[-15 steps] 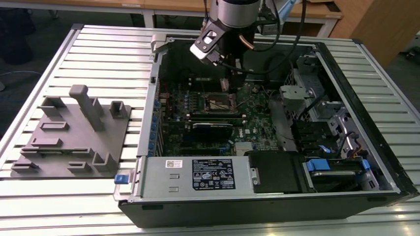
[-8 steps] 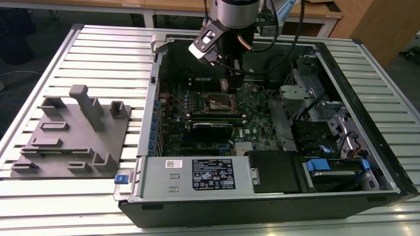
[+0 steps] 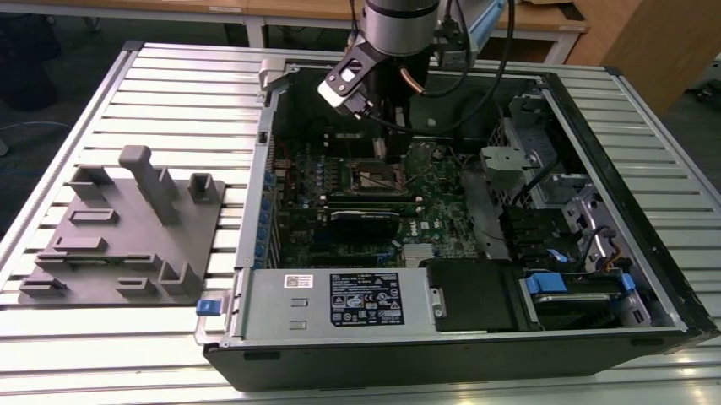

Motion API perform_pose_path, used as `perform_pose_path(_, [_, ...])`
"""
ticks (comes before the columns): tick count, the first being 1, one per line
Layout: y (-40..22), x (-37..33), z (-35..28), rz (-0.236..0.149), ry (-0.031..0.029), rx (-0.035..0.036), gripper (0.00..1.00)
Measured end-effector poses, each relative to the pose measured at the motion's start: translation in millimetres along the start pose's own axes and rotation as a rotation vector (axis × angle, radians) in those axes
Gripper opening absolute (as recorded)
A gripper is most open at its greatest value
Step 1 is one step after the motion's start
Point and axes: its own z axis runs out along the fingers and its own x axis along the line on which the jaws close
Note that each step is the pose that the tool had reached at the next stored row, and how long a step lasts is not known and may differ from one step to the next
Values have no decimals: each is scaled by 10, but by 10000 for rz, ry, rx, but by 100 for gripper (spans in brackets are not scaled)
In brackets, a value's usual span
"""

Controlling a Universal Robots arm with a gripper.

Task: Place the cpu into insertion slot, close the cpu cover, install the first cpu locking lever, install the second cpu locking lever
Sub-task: 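Place the cpu into insertion slot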

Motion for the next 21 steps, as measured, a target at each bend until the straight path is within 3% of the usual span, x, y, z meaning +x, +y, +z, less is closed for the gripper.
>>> perform_pose_path(5, [-17,-2,75,-1,1,1,54])
perform_pose_path(13, [-46,-1,98,1,0,0,54])
perform_pose_path(21, [-72,1,226,-1,-3,1,54])
